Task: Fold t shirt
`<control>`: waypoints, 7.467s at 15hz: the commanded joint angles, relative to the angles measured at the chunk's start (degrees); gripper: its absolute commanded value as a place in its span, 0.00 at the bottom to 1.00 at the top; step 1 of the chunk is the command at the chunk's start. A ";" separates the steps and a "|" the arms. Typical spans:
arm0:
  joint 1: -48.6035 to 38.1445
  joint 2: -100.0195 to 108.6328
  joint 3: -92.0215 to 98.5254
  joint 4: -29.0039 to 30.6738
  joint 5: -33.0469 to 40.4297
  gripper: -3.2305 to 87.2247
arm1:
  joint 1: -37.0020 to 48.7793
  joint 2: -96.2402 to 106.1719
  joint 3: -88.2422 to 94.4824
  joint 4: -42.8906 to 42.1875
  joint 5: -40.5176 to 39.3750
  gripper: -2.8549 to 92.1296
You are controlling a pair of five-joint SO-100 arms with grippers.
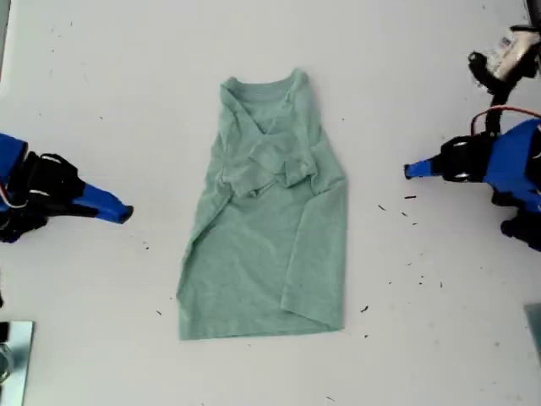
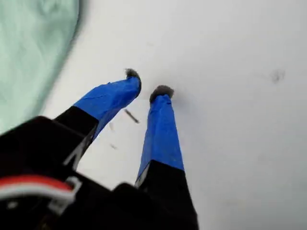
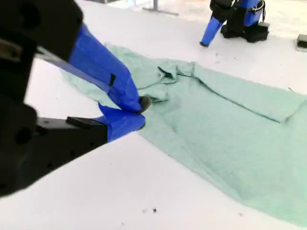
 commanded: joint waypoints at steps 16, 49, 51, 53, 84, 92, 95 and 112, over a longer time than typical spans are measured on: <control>18.98 -61.35 -69.26 21.80 -4.22 0.36 | -5.63 0.62 1.76 1.14 5.54 0.07; 6.59 -101.60 -105.73 28.48 5.45 0.03 | -14.15 0.62 1.76 1.23 11.07 0.05; 5.01 -107.93 -106.79 27.51 8.09 0.03 | -14.68 0.62 1.76 1.23 11.87 0.05; 4.22 -114.26 -111.18 21.97 11.69 0.03 | -15.12 0.62 1.76 1.23 12.04 0.05; 8.79 -47.37 -37.88 12.83 -5.36 0.03 | -28.12 -43.24 -42.54 3.08 20.30 0.05; 17.40 -81.83 -85.17 20.39 -2.55 0.03 | -41.04 -113.20 -117.69 8.53 17.31 0.04; 18.54 -87.98 -93.43 21.62 3.16 0.21 | -42.28 -116.37 -121.29 5.19 16.52 0.33; 10.81 -124.89 -102.57 16.35 14.41 0.38 | -44.38 -142.82 -127.00 -0.70 18.46 0.34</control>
